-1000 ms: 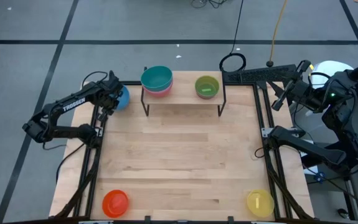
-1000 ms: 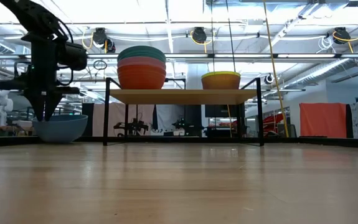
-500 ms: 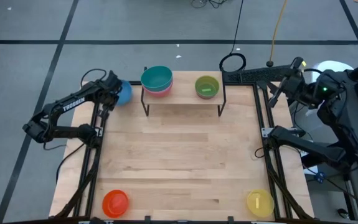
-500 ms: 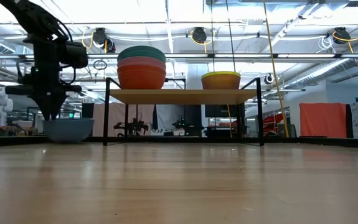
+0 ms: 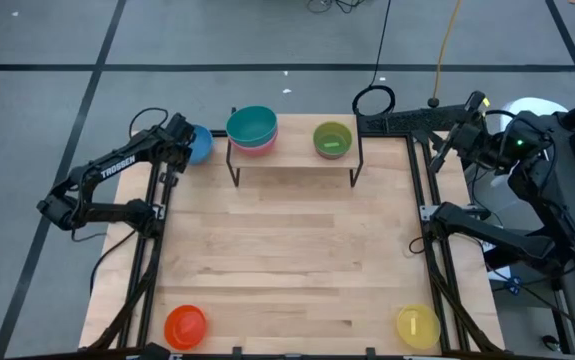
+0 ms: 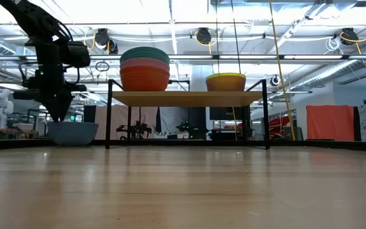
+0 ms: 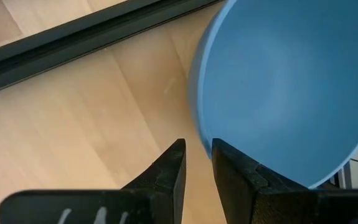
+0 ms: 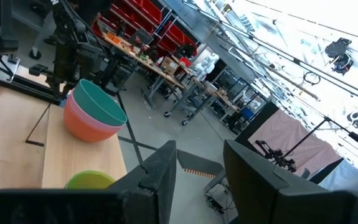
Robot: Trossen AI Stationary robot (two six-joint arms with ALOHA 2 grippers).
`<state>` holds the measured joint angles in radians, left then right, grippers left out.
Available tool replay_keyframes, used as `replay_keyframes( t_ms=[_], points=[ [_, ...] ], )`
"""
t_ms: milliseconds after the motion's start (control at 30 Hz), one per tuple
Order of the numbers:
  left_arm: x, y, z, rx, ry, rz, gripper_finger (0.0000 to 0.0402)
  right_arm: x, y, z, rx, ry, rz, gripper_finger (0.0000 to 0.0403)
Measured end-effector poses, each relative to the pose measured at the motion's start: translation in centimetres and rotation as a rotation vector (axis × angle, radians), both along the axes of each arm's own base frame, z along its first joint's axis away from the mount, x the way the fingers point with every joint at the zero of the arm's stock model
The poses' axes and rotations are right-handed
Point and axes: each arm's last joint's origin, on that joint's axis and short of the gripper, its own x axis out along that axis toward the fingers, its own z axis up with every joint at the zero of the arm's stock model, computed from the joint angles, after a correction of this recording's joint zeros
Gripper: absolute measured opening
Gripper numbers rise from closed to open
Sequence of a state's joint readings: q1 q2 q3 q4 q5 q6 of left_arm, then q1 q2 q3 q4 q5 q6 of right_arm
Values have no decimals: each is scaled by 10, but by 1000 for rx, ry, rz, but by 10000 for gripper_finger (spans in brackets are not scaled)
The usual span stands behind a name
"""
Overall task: Place and stack bowls onto a shelf
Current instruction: Stack the blue bowl on top of the dark green bowl on the shelf
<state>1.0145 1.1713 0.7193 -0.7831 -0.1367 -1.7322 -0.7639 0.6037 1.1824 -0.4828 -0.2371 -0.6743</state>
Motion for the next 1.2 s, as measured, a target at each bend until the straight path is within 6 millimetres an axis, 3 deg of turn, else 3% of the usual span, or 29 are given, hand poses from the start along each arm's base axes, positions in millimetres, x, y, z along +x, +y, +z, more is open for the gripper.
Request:
replay_keyframes(
  t_ms=[1200],
  points=[
    [-10, 3, -1, -25, -5, 76, 81, 0, 0, 0, -20, 12, 0, 125]
  ],
)
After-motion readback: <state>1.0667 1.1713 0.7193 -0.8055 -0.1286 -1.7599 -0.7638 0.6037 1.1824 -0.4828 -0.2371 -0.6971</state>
